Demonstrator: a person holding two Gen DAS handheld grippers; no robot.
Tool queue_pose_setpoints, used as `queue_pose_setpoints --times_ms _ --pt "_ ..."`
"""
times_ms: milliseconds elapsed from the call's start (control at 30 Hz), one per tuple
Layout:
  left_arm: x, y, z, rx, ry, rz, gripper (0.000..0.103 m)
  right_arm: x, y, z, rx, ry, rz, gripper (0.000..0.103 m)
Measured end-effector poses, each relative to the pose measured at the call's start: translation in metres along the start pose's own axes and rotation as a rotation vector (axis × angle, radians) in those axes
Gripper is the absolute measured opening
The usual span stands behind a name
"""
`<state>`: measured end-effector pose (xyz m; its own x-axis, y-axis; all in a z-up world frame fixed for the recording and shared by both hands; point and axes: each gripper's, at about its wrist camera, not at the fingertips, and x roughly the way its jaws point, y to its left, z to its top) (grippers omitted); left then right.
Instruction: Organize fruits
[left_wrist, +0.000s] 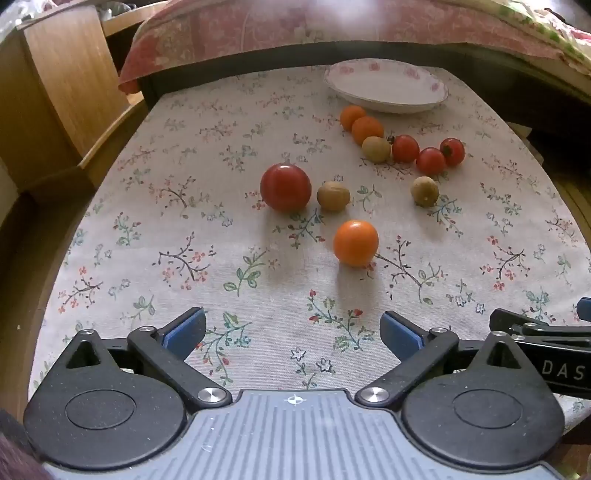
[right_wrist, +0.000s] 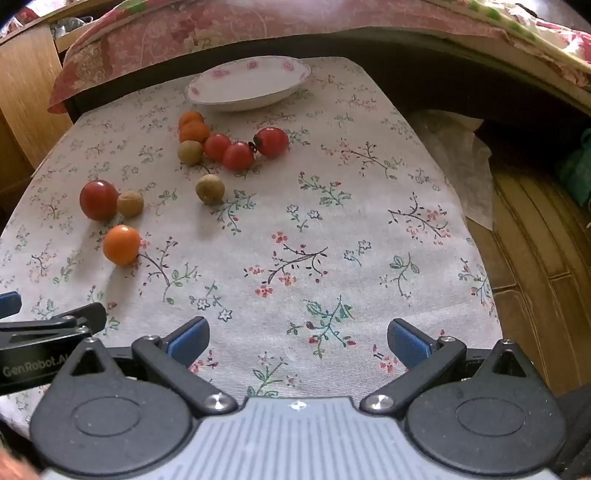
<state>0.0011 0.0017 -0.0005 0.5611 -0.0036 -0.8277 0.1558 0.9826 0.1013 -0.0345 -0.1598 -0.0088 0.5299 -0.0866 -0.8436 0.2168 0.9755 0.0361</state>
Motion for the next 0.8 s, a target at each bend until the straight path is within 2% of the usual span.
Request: queue_pose_setpoints --times_ms 800 --pt "0.0027 -0.0027 -0.0039 0.012 0.015 0.012 0.099 0.0035 0.0002 -0.002 -0.001 0.008 -0.001 0.103"
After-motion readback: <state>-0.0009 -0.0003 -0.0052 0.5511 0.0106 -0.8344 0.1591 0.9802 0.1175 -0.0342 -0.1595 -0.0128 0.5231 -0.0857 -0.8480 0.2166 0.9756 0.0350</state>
